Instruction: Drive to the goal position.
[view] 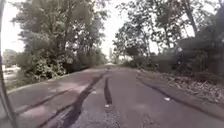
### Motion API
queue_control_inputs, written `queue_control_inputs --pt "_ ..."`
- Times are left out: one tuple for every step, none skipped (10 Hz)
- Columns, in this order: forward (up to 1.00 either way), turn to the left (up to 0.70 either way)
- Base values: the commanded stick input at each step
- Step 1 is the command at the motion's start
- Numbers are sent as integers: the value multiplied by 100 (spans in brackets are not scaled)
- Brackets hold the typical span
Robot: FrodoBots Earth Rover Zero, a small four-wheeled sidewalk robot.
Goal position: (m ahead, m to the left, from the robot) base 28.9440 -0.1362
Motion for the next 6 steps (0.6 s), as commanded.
queue_control_inputs --pt "70 3" --pt "70 3" --pt "70 2" --pt "70 2" --pt "70 2" --pt "70 2"
